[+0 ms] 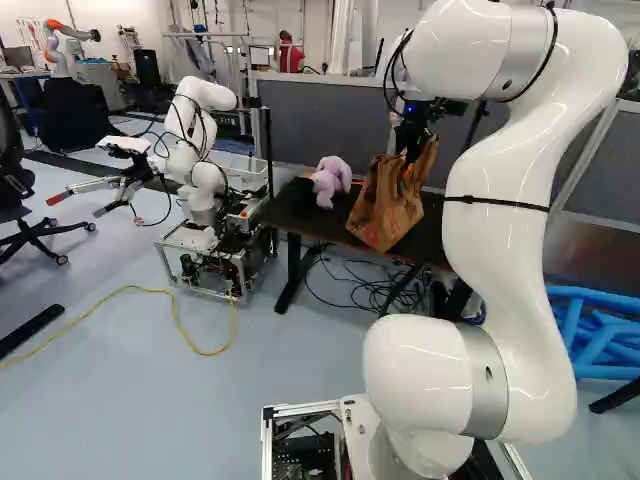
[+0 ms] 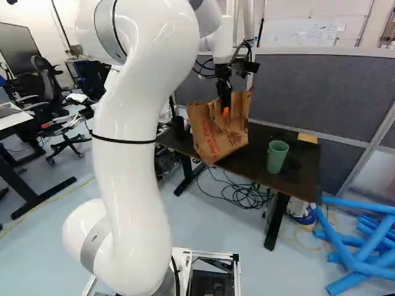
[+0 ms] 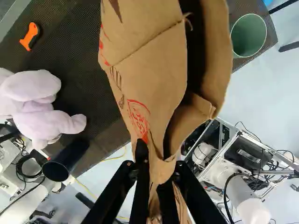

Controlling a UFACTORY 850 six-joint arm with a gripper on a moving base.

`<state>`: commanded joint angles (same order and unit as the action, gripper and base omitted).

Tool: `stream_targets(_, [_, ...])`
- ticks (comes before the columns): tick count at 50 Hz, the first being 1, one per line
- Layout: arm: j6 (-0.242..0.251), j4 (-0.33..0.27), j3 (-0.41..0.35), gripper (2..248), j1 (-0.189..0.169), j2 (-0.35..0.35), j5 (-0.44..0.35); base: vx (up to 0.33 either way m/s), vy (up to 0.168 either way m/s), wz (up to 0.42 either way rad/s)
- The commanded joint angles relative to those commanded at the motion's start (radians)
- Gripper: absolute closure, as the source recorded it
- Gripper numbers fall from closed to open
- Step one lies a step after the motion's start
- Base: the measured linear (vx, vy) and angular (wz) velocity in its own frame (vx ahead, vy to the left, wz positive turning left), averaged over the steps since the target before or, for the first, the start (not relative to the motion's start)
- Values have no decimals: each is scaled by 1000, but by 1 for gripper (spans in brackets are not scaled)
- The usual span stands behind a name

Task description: Pick up the bag on the ground and place it on the table

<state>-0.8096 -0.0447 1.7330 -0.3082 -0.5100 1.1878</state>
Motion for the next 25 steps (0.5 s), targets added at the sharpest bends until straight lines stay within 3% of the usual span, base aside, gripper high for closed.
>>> stream_targets(25, [0,0,166,225,1,-117,55,0,0,0])
